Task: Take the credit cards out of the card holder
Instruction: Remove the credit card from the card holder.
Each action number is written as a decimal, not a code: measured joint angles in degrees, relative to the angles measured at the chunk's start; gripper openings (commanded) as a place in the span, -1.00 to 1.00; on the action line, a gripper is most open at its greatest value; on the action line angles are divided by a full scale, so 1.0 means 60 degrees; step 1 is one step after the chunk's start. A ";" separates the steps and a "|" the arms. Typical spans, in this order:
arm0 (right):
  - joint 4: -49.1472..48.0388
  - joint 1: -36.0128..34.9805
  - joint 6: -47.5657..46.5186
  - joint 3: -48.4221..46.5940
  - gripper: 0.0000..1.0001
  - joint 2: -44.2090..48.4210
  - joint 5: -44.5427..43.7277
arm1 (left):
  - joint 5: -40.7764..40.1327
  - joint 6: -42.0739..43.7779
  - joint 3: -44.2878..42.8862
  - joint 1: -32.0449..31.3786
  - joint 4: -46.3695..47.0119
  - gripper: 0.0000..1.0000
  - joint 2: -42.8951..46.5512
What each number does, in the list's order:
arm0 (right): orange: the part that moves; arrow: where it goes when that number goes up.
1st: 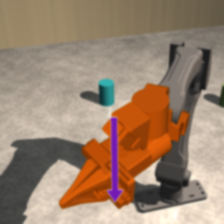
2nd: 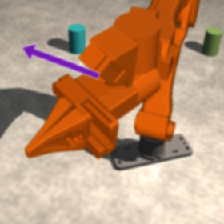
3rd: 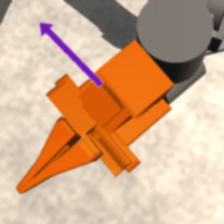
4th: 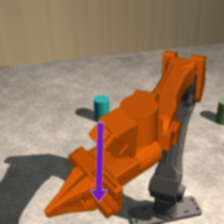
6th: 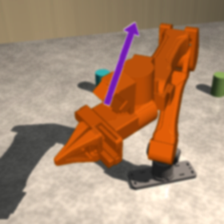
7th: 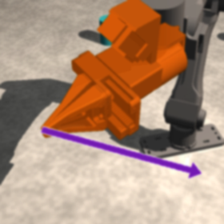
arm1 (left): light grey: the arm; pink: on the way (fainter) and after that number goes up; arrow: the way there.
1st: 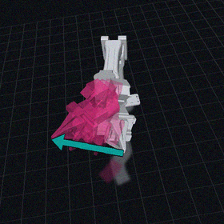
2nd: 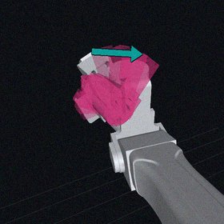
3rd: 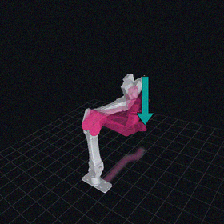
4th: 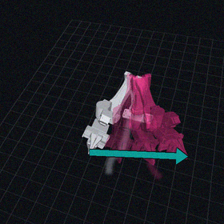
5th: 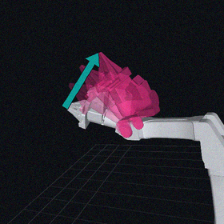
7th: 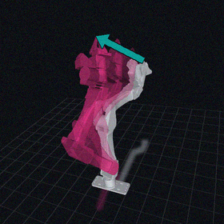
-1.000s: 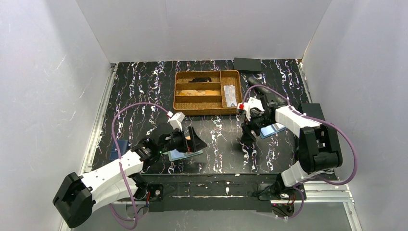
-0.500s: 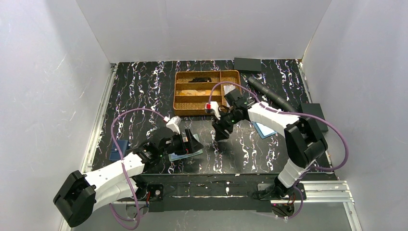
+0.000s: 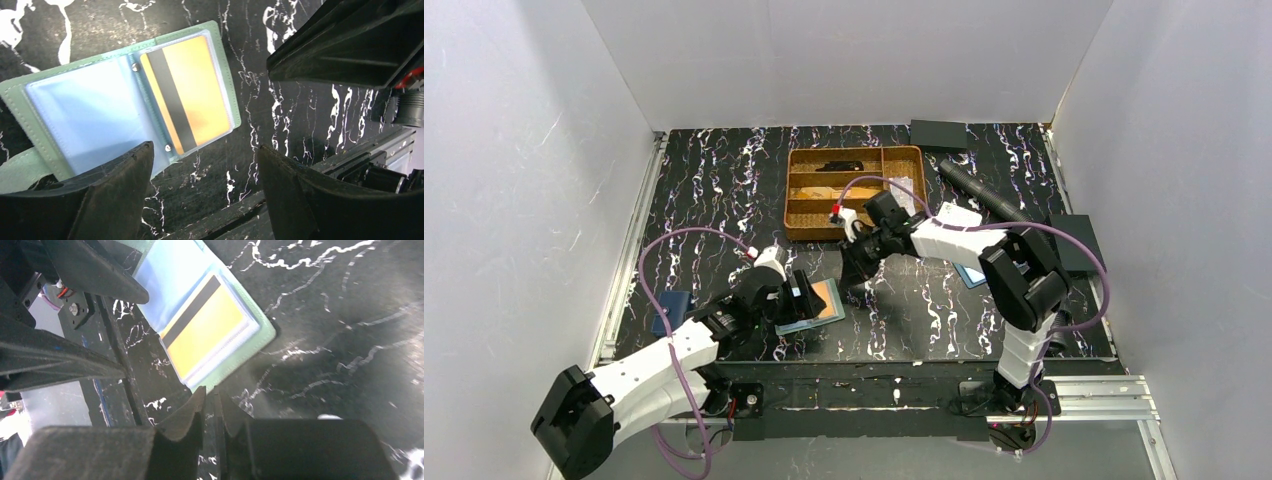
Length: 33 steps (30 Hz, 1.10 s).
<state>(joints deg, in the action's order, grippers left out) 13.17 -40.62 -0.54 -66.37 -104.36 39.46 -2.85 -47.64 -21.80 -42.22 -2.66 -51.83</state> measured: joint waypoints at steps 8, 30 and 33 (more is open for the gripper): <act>-0.0117 -0.0885 0.0576 -0.0678 -0.68 -0.0616 -0.0313 | -0.0113 -0.0284 -0.0004 0.0000 -0.0036 0.25 0.0040; 0.0277 -0.1064 0.0291 -0.1647 -0.67 -0.1803 -0.0113 | -0.0346 -0.0113 0.0076 0.0022 0.0415 0.09 -0.0907; 0.0277 -0.1064 0.0295 -0.1588 -0.66 -0.1803 -0.0120 | -0.0339 -0.0036 0.0000 0.0047 0.0408 0.09 -0.1268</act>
<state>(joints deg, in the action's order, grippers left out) 14.83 -47.00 1.23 -75.90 -115.18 38.74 -4.89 -47.86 -21.80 -41.93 -0.21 -59.44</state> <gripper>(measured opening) 0.165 0.546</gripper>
